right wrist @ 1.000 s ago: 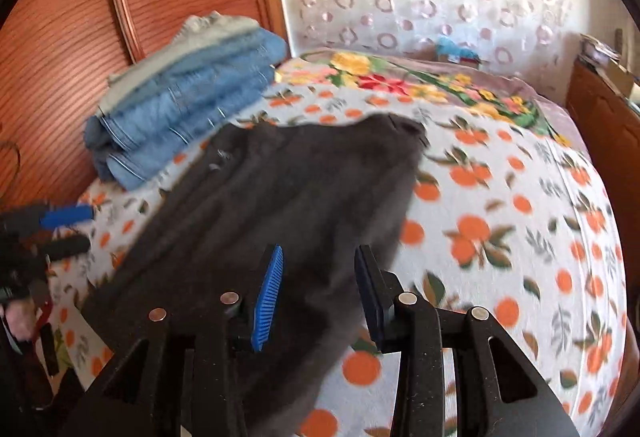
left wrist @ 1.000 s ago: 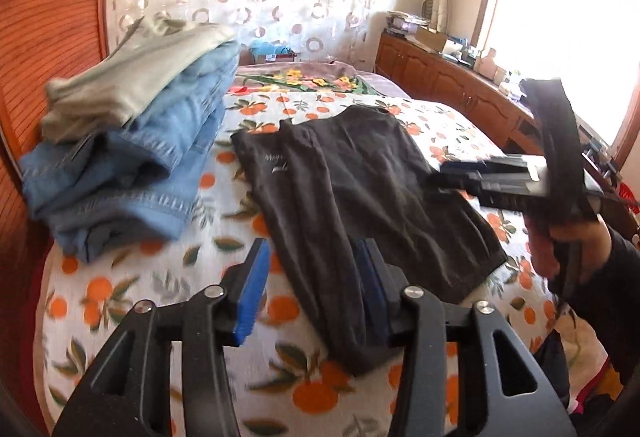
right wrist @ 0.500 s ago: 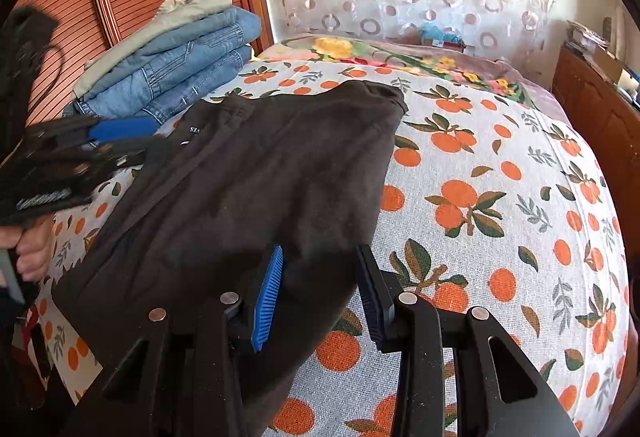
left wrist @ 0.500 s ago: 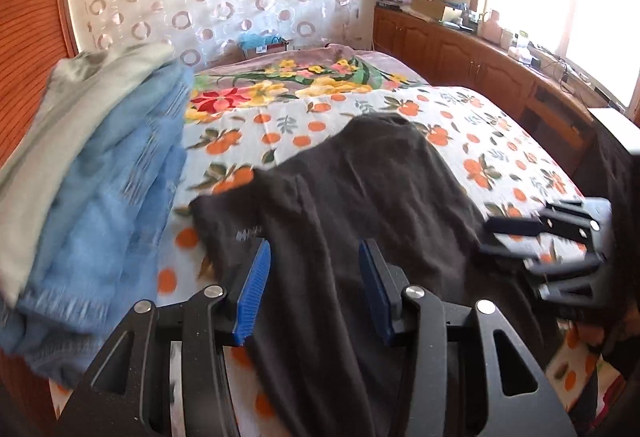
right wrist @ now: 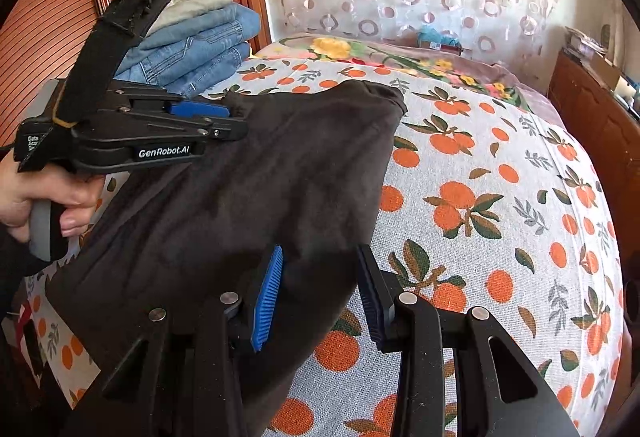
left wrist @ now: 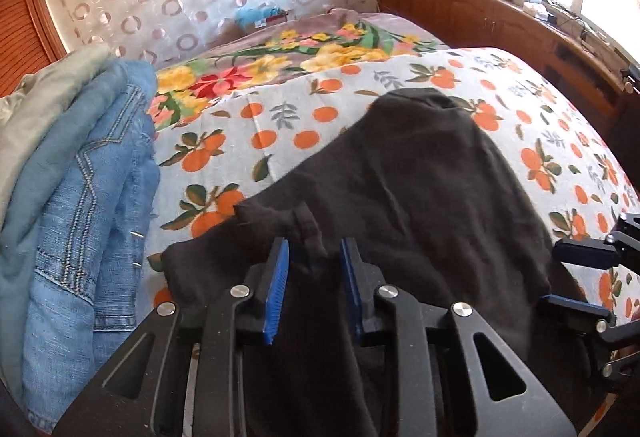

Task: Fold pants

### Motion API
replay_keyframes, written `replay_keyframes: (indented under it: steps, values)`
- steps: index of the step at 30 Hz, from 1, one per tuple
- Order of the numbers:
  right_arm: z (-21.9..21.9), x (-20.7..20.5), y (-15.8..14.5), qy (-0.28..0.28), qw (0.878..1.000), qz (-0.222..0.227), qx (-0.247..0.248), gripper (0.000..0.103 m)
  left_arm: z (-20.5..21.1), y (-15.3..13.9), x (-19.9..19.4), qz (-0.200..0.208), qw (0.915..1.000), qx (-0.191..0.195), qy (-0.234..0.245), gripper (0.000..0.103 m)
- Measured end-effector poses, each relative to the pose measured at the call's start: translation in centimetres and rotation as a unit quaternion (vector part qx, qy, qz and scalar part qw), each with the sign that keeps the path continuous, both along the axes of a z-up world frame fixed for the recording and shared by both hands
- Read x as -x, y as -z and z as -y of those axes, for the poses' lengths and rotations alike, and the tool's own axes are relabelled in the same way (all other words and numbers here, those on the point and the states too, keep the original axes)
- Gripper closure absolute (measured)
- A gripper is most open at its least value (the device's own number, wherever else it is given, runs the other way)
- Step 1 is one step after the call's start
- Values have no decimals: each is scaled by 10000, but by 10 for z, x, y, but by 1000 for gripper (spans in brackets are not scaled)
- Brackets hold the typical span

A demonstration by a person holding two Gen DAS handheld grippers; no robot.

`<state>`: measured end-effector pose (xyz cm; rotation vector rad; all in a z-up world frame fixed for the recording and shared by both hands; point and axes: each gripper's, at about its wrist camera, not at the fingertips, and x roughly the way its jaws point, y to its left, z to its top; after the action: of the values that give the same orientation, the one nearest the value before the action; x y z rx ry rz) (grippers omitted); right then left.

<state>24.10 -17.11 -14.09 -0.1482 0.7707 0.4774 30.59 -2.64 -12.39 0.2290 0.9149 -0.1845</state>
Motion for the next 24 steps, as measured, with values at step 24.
replay_keyframes:
  steps: [24]
  values:
    - [2, 2, -1, -55, 9999, 58, 132, 63, -51, -15, 55, 279, 9983, 258, -438, 76]
